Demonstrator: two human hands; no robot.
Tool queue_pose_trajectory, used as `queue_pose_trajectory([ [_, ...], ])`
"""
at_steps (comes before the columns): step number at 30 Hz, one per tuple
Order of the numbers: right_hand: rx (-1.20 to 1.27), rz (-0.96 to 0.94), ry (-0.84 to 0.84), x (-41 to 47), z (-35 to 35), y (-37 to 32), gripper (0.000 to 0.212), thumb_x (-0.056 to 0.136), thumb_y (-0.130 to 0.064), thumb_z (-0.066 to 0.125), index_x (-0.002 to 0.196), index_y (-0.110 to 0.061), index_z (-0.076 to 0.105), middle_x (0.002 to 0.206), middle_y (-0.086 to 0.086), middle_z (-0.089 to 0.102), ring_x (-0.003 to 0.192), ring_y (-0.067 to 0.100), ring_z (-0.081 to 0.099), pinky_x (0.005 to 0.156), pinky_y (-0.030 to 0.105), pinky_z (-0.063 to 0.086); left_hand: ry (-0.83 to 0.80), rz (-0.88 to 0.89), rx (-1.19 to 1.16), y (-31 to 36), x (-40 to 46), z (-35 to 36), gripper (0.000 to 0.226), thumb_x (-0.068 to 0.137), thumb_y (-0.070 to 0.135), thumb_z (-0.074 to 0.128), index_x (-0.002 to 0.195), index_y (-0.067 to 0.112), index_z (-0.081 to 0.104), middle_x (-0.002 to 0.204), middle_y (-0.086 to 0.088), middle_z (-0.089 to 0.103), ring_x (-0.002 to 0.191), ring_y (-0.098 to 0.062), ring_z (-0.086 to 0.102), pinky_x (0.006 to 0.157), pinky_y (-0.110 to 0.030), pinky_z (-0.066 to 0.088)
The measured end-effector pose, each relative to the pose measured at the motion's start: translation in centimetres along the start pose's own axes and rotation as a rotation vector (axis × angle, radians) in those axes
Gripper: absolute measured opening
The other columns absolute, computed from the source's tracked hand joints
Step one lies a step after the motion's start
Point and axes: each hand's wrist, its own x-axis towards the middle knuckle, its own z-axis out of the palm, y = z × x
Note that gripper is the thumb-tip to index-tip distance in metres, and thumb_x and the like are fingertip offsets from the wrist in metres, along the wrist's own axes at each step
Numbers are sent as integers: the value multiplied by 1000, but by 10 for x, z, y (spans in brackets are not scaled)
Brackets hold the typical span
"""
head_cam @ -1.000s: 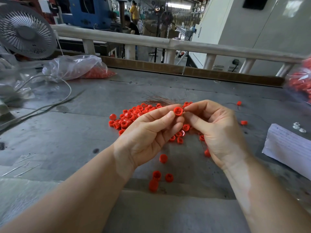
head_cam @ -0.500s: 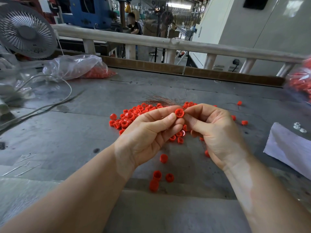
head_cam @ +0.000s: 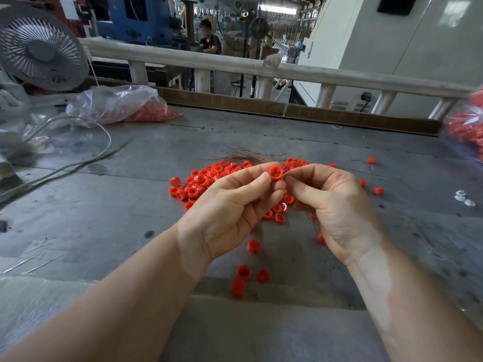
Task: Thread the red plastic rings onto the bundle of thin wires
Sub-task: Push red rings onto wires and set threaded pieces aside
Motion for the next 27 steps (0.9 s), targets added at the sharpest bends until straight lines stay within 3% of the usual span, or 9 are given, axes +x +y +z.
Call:
queue_pose_trajectory([
  [4,32,57,-2,0,1,-1,20,57,-26,70,71,-12,68,61,-3,68,56,1,60,51,10,43,-4,3,13,-1,0,0,19,70,5,57,74,7,76,66,-4,66,60,-6,65,64,-16,55],
  [8,6,118,42,-1,1,-2,42,44,-42,75,70,-10,66,60,-2,66,56,4,57,50,13,43,-27,6,13,0,0,-1,19,71,6,57,75,8,76,68,-4,67,61,-6,65,63,-15,55],
  [13,-50,177,36,-1,1,0,46,42,-47,73,70,-11,66,64,2,64,62,13,54,54,18,45,-53,14,-8,-1,0,-2,19,73,6,57,78,7,76,82,-7,72,67,-8,67,65,-17,55],
  [18,-80,186,19,-1,2,1,42,44,-49,72,66,-13,66,62,3,65,58,9,56,50,16,46,-34,37,-11,-1,0,-3,17,73,6,58,79,5,74,81,-8,71,66,-9,67,66,-18,56],
  [20,-122,161,27,-1,1,4,38,52,-44,74,68,-11,66,62,2,65,58,8,57,54,17,47,-4,57,-2,-2,1,-2,16,71,6,59,76,6,74,78,-8,71,65,-9,67,66,-18,56],
  [23,-174,46,76,0,0,5,8,74,-18,75,72,-15,68,66,-3,68,65,6,61,63,18,49,54,94,25,-3,2,-2,16,68,7,59,72,7,75,74,-7,70,65,-9,67,66,-18,56],
  [25,-188,-83,110,0,0,3,10,77,-11,74,79,-19,68,72,-5,69,69,5,63,66,17,48,78,111,52,-3,3,-1,16,67,7,59,76,5,72,71,-6,70,64,-9,67,66,-18,56],
  [27,-249,-214,111,-2,3,1,15,74,-17,74,86,-23,68,76,-4,69,73,8,64,68,20,49,93,126,85,-5,2,-1,17,68,7,59,82,4,68,70,-4,70,65,-8,67,68,-18,56],
])
